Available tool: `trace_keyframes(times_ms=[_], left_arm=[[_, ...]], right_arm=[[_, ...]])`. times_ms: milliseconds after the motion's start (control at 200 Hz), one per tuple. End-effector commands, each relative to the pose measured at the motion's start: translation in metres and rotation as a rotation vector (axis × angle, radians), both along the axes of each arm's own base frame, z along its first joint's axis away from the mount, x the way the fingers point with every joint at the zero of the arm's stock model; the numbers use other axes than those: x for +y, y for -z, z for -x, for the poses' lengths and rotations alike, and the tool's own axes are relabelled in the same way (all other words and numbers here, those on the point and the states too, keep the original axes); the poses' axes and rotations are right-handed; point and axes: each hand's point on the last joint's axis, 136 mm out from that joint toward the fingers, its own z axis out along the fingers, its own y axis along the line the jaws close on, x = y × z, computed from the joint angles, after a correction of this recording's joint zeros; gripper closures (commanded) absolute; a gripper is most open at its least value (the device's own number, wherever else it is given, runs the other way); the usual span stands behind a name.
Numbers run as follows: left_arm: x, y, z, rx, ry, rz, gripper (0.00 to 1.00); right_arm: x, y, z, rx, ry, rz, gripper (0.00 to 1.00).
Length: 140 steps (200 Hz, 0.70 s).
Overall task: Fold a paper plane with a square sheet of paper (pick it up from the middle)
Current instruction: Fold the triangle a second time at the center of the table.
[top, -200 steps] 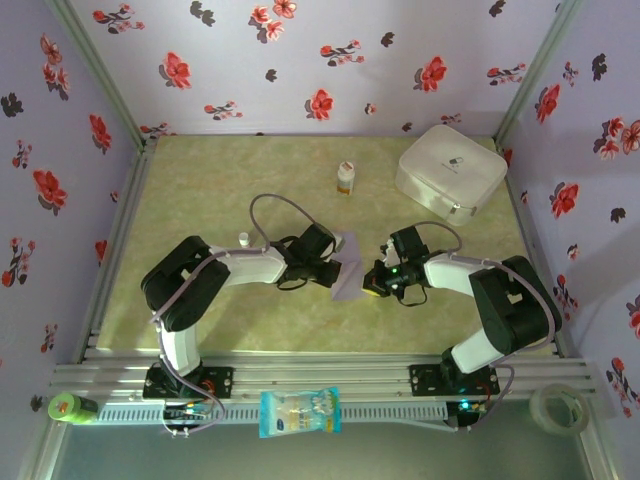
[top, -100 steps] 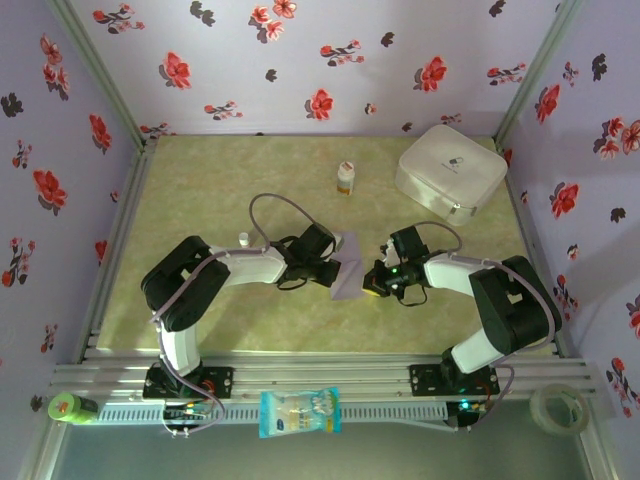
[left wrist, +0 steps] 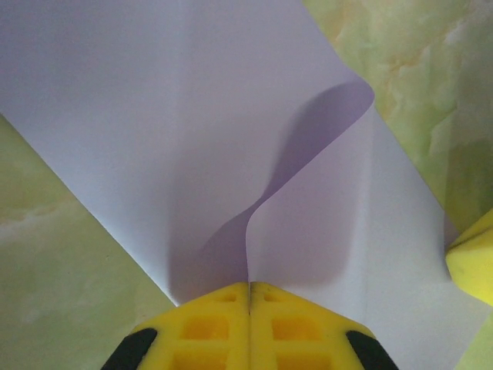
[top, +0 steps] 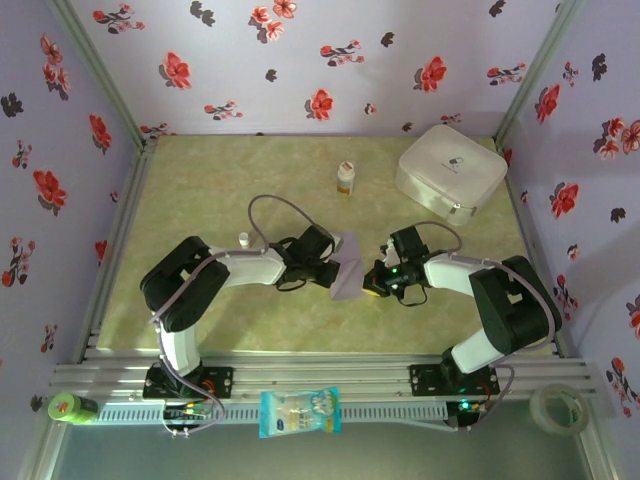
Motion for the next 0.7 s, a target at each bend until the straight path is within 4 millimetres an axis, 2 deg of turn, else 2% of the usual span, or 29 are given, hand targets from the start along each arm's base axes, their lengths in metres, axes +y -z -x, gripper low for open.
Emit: trace_keyframes(times_ms=[0, 695], left_arm=[[0.0059, -0.0064, -0.0062, -0.032, -0.019, -0.002, 1.00], [0.0006, -0.0053, -0.0120, -0.047, -0.006, -0.004, 0.99]], right_arm=[[-0.0176, 0.0195, 0.0116, 0.055, 0.021, 0.110, 0.99], [-0.0169, 0.0205, 0.0123, 0.057, 0.020, 0.104, 0.98]])
